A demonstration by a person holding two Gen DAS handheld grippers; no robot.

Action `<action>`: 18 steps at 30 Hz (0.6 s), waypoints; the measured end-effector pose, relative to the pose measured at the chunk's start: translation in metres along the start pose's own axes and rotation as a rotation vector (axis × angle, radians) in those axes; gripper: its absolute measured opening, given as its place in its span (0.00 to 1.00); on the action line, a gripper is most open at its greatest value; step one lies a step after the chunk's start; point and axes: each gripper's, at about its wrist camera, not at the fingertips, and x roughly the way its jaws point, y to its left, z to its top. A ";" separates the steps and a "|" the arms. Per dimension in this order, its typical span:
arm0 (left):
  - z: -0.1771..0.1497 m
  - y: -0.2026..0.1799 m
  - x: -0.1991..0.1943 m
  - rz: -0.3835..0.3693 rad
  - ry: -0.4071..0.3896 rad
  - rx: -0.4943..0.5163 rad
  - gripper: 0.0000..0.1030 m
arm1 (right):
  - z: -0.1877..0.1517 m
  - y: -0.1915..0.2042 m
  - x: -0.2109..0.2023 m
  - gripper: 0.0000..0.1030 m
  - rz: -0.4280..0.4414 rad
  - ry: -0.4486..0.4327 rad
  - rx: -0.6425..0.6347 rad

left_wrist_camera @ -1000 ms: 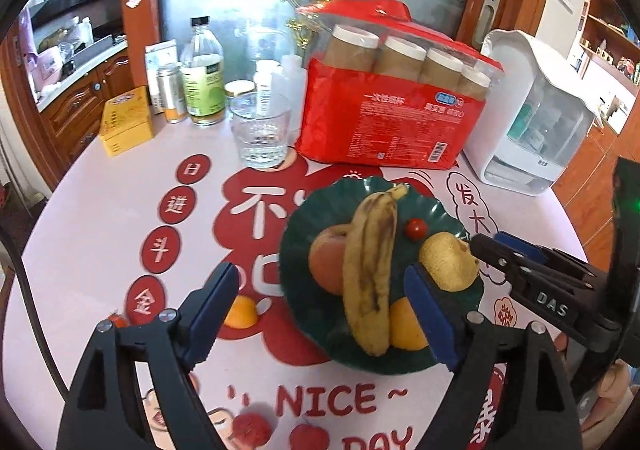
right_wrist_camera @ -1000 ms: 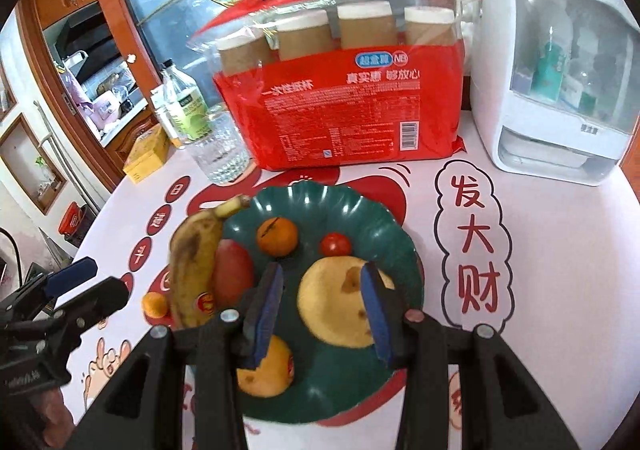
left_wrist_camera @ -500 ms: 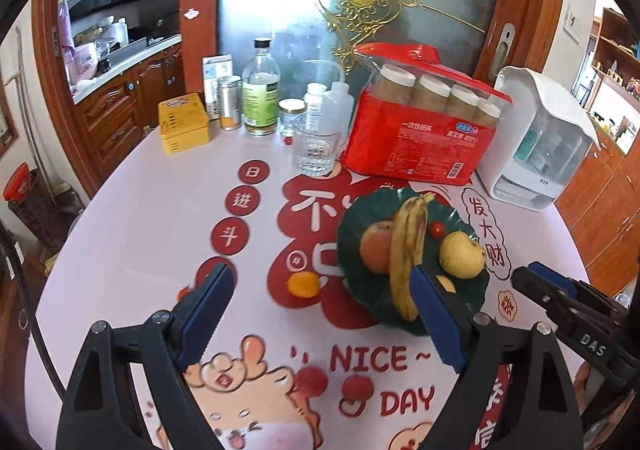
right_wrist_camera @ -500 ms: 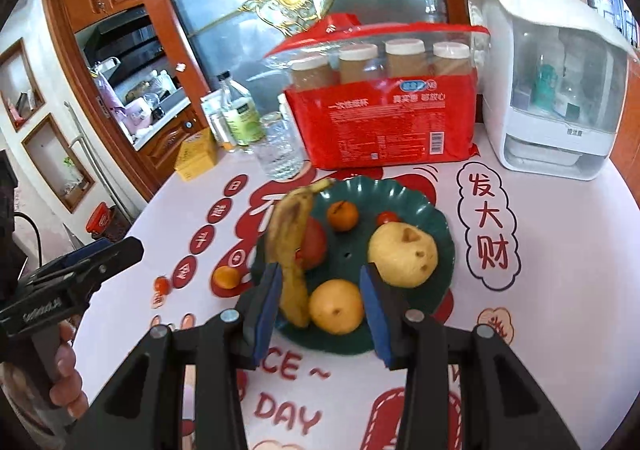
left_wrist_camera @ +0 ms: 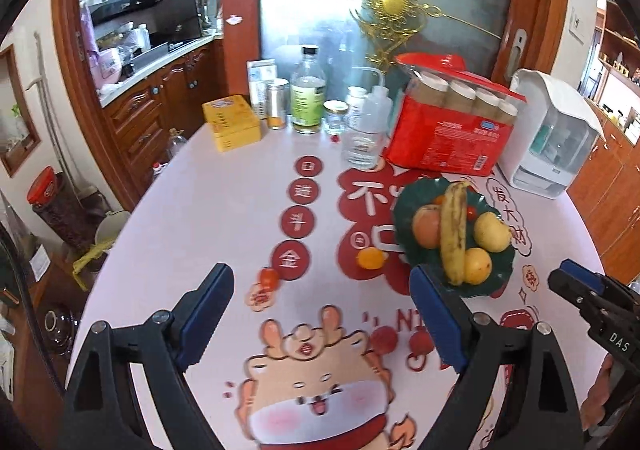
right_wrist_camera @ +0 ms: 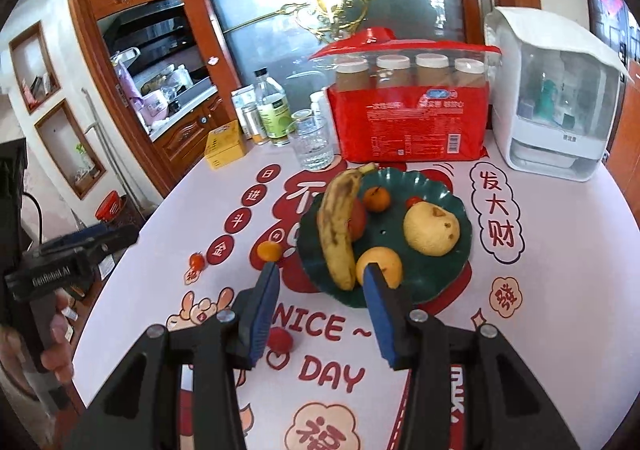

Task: Organize fruits
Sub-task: 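Move both tools back toward the two red lychees on the tablecloth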

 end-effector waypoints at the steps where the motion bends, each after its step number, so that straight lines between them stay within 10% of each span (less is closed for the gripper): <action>1: 0.000 0.005 -0.002 0.006 0.001 -0.004 0.86 | -0.001 0.004 -0.001 0.43 0.002 -0.001 -0.011; 18: -0.031 0.036 0.028 0.043 0.080 0.071 0.86 | -0.013 0.059 0.021 0.52 -0.003 0.007 -0.122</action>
